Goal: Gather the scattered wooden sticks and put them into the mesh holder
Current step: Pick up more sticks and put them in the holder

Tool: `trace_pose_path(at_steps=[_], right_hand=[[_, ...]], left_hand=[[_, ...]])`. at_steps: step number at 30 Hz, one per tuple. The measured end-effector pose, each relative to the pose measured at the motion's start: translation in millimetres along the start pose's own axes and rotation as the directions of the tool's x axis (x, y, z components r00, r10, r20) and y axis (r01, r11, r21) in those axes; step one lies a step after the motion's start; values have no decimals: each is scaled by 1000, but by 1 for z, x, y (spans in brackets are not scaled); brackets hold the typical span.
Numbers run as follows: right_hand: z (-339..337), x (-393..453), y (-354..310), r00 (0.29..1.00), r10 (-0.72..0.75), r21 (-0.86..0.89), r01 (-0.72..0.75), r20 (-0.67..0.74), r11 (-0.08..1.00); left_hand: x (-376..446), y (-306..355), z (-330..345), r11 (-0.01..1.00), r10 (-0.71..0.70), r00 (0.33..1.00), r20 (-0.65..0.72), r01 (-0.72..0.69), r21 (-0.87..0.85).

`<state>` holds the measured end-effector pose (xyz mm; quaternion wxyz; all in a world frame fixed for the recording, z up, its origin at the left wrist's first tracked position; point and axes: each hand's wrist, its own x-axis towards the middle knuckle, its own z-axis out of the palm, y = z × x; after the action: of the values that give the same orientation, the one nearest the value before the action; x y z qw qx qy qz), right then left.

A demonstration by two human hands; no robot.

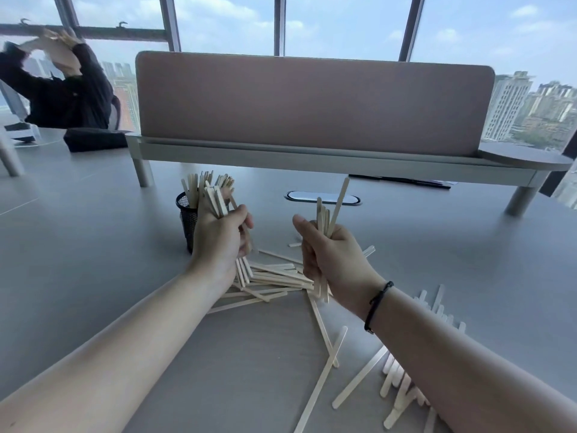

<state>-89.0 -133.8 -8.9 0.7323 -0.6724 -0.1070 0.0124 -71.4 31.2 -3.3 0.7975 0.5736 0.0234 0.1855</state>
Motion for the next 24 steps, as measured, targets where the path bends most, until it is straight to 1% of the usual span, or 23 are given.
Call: trace_pose_path(at_steps=[3, 6, 9, 13, 15, 17, 19, 21, 24], right_hand=[[1, 0, 1, 999, 31, -27, -32, -40, 999], [3, 3, -5, 997, 44, 18, -43, -70, 999], [5, 3, -7, 998, 13, 12, -12, -56, 1000], [7, -2, 3, 997, 28, -42, -31, -76, 999], [8, -2, 2, 996, 46, 7, -46, -81, 999], [7, -3, -1, 997, 58, 59, -55, -56, 997], [6, -4, -2, 997, 66, 46, -65, -31, 997], [5, -4, -1, 997, 79, 39, -78, -18, 996], [7, -2, -5, 994, 111, 62, -110, -21, 992]], left_hand=[[3, -1, 0, 1000, 2, 999, 34, -2, 9], [-1, -2, 1, 999, -19, 994, 110, 15, 39], [-8, -3, 3, 998, 5, 981, 194, -17, 60], [-13, -4, 2, 992, 76, 963, 258, -100, 82], [-13, -2, -1, 988, 89, 961, 261, -119, 100], [-12, -2, -4, 985, 95, 965, 243, -127, 116], [-12, -3, -6, 977, 128, 957, 259, -167, 133], [-14, -3, -8, 977, 121, 950, 287, -165, 137], [-20, -2, -9, 986, 37, 944, 327, -87, 141]])
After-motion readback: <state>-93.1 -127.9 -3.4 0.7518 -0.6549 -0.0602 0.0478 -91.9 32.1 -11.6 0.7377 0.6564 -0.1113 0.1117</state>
